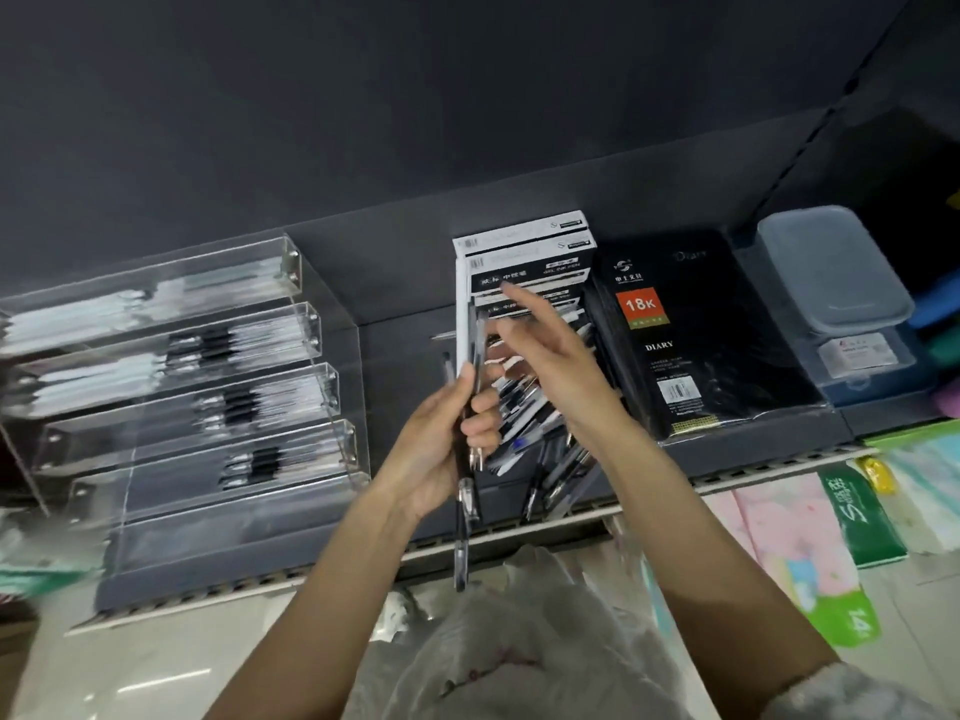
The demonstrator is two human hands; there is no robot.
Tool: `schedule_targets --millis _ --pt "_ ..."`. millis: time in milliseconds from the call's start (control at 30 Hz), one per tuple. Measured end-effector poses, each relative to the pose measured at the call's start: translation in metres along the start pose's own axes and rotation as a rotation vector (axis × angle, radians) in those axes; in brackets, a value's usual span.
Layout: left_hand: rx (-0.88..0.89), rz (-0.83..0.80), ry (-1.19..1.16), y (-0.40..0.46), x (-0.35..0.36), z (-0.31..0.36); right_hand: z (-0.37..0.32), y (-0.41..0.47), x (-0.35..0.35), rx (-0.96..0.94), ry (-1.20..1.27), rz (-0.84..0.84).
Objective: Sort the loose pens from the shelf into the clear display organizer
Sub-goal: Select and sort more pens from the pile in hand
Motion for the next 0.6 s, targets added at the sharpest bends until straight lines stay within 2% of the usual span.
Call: schedule_targets --millis 133,267,600 --pt "-0.021 0.017 -0.091 -0.023 -0.019 -0.017 0.002 0.014 0.034 0.07 0.087 -0.14" --pt "-0.03 0.038 -0.153 -0.047 -0.042 -0.023 0.008 0.014 0.073 0.103 0.021 -0.253" --pt "0.017 0.05 -0.135 -0.08 -0.085 -0.009 0.02 0.001 0.127 0.166 0.006 -0.356"
Point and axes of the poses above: each hand's wrist, its own y-axis towards the middle knuckle, its own x-axis out of the palm, z = x × y, the point moved 5 cm from there along y, towards the middle knuckle, and after that the axes turned 6 degrees about -x, right-handed, at the moved point
